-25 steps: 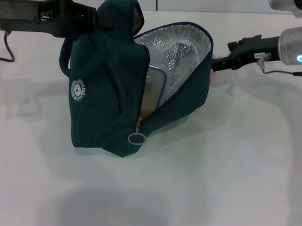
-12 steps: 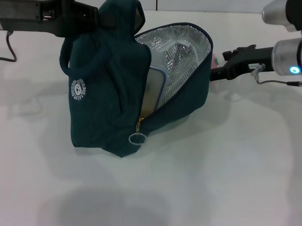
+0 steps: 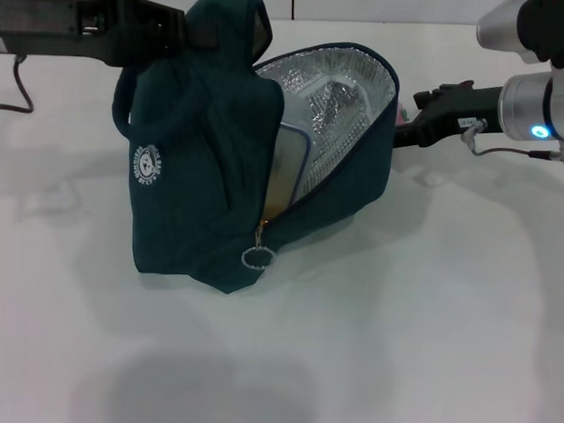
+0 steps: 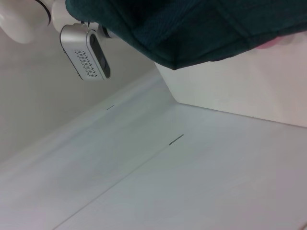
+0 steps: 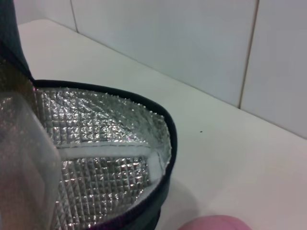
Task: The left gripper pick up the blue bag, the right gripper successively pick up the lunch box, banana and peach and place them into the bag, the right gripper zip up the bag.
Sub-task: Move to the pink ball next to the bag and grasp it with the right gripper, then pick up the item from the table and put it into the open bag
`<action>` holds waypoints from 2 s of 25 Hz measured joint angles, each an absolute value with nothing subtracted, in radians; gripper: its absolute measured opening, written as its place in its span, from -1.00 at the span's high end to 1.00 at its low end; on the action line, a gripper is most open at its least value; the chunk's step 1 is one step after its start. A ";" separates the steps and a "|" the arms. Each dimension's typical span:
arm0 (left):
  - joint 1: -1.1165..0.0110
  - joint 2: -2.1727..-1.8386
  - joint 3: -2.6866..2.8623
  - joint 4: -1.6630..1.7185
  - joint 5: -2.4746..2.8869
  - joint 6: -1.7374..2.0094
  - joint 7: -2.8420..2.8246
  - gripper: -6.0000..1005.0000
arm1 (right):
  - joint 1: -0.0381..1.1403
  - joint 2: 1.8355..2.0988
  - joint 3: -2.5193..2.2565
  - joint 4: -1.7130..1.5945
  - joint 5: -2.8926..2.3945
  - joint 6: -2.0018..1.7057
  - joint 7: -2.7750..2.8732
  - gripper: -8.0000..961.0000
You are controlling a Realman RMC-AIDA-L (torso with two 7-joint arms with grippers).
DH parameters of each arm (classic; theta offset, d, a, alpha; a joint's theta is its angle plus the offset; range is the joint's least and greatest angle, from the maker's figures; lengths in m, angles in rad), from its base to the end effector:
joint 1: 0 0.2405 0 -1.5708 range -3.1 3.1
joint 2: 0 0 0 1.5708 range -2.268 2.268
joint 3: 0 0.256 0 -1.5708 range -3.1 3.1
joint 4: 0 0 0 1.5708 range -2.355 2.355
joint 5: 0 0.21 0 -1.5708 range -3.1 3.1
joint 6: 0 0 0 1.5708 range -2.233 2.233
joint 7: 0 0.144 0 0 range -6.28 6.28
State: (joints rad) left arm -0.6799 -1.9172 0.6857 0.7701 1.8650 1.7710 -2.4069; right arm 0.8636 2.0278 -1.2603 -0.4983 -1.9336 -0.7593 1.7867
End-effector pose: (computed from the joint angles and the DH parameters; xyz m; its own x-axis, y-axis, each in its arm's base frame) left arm -0.1962 0.3720 0.0898 0.3239 0.8344 0.4459 0.7991 -0.4936 0.3433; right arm 0.1973 0.4494 -0.0482 0.8821 -0.4125 -0.2275 -0.4701 -0.7397 -0.4815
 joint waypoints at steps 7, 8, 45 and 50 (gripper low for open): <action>-0.681 -1.917 0.686 0.770 1.865 1.770 -2.407 0.91 | 0.867 2.028 -1.271 -0.494 -1.933 -0.747 1.780 -0.43; -0.681 -1.917 0.686 0.770 1.865 1.770 -2.407 0.91 | 0.867 2.028 -1.271 -0.494 -1.933 -0.744 1.780 -0.38; -0.596 -1.919 0.631 0.666 1.865 1.770 -2.352 0.91 | 0.539 2.011 -1.195 -1.014 -1.441 -1.107 1.643 0.90; -0.590 -1.920 0.632 0.642 1.867 1.752 -2.329 0.91 | 0.569 2.020 -1.240 -1.007 -1.427 -1.229 1.639 0.88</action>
State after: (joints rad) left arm -0.5900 -1.9204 0.6316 0.6424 1.8670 1.7518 -2.3293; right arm 0.5685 2.0197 -1.2403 -1.0068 -1.4267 -1.2288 1.6386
